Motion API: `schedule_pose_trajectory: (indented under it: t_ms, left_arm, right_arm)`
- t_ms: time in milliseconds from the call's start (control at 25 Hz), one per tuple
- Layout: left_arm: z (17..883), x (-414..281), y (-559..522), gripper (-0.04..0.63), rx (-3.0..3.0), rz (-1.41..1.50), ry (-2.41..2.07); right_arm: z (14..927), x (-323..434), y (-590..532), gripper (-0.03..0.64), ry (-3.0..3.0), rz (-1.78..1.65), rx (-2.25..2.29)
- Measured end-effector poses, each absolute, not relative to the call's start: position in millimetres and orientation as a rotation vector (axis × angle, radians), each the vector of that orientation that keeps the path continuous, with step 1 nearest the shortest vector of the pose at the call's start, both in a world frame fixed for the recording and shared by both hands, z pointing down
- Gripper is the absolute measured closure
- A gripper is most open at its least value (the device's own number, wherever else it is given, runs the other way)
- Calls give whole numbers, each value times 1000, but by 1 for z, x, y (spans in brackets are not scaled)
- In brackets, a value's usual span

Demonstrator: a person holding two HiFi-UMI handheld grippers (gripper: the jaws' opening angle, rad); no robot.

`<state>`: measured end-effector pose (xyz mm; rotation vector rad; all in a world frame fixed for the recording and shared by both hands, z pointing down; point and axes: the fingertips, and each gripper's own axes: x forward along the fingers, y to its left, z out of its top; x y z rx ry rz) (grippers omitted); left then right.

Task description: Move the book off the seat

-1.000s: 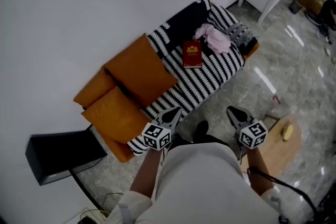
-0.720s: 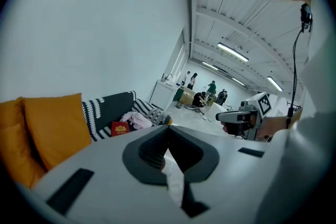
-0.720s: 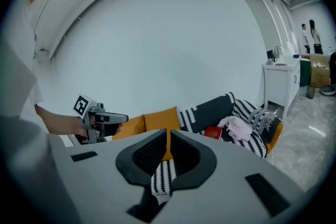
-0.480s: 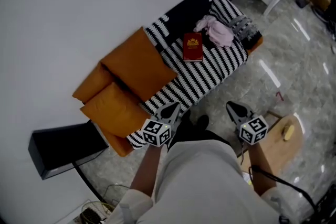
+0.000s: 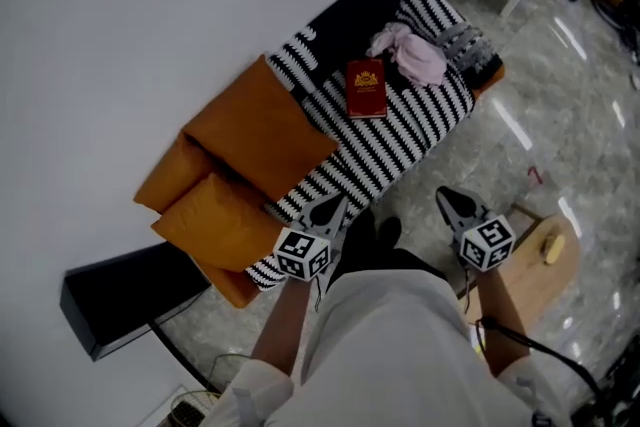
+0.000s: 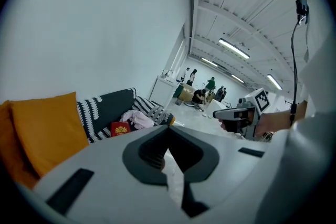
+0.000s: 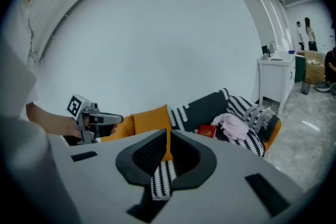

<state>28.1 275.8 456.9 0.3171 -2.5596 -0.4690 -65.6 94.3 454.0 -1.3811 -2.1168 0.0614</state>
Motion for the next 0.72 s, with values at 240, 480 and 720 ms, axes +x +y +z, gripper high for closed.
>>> schedule_pose_trajectory:
  t_ms: [240, 480, 720]
  left_arm:
    - [473, -5, 300, 594, 351, -455, -2532]
    - [500, -34, 322, 594, 378, -464, -2480]
    - [541, -62, 337, 594, 382, -475, -2444]
  right_arm:
    - [466, -94, 124, 571, -2120, 96, -1346]
    - [490, -123, 153, 570, -2097, 94, -1318]
    - [525, -148, 174, 569, -2083, 68, -1274]
